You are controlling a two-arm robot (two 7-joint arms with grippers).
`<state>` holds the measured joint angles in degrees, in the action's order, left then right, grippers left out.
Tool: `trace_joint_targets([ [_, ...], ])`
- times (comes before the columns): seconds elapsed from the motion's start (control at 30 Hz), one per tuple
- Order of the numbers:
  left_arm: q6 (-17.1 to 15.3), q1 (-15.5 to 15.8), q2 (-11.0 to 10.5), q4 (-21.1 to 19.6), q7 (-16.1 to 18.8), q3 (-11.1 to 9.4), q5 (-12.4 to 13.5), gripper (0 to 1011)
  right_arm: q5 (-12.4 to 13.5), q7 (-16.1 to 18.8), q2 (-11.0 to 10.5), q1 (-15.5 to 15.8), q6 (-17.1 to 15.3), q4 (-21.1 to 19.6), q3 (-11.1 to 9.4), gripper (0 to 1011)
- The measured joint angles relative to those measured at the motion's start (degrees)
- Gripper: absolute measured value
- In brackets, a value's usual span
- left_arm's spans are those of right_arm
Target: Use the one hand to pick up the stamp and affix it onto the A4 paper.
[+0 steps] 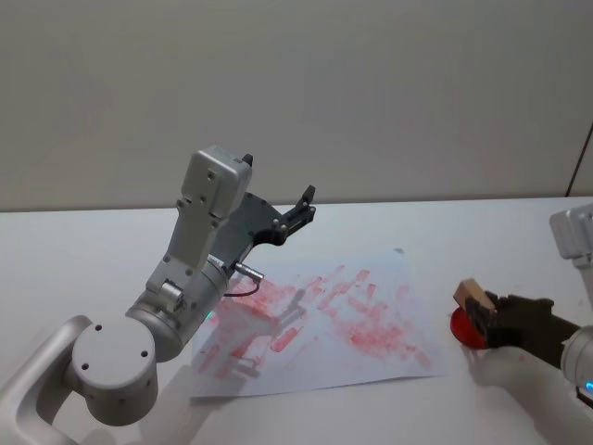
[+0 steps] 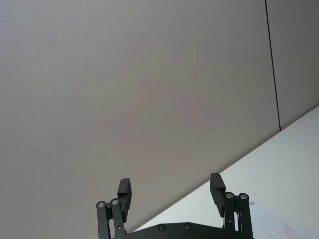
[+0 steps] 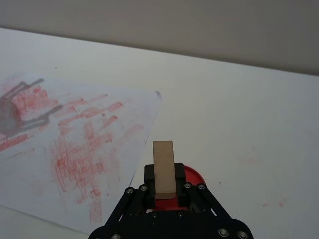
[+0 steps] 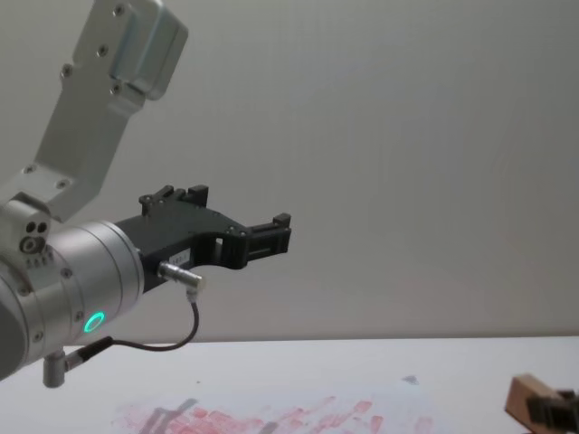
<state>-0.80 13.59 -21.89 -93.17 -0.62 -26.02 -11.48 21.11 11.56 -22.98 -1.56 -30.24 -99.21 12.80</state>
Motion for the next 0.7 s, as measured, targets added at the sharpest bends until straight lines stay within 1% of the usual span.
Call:
trace_joint_targets([
  [0.13,0.0,0.0,0.0,0.0,0.0,0.0,0.0,1001,0.1,0.1,0.0,-0.6,-2.9,1.0,0.0,214],
  [0.17,0.0,0.0,0.0,0.0,0.0,0.0,0.0,1001,0.1,0.1,0.0,-0.6,-2.9,1.0,0.0,216],
  [0.23,0.0,0.0,0.0,0.0,0.0,0.0,0.0,1001,-0.2,0.4,0.1,-1.1,-4.2,1.9,0.1,214],
  [0.3,0.0,0.0,0.0,0.0,0.0,0.0,0.0,1001,-0.4,0.6,0.1,-1.4,-4.8,2.3,0.2,218],
  [0.37,0.0,0.0,0.0,0.0,0.0,0.0,0.0,1001,-0.6,0.8,0.2,-1.7,-5.5,2.7,0.2,274],
  [0.5,0.0,0.0,0.0,0.0,0.0,0.0,0.0,1001,-0.9,1.0,0.2,-2.0,-6.3,3.1,0.3,351],
  [0.53,0.0,0.0,0.0,0.0,0.0,0.0,0.0,1001,-0.9,1.1,0.3,-2.1,-6.6,3.3,0.4,414],
  [0.57,0.0,0.0,0.0,0.0,0.0,0.0,0.0,1001,-1.0,1.2,0.3,-2.2,-6.9,3.5,0.4,414],
  [0.6,0.0,0.0,0.0,0.0,0.0,0.0,0.0,1001,-1.0,1.2,0.3,-2.2,-6.9,3.5,0.4,448],
  [0.67,0.0,0.0,0.0,0.0,0.0,0.0,0.0,1001,-1.2,1.3,0.3,-2.5,-7.3,3.8,0.4,558],
  [0.7,0.0,0.0,0.0,0.0,0.0,0.0,0.0,1001,-1.2,1.4,0.3,-2.5,-7.4,3.8,0.4,558],
])
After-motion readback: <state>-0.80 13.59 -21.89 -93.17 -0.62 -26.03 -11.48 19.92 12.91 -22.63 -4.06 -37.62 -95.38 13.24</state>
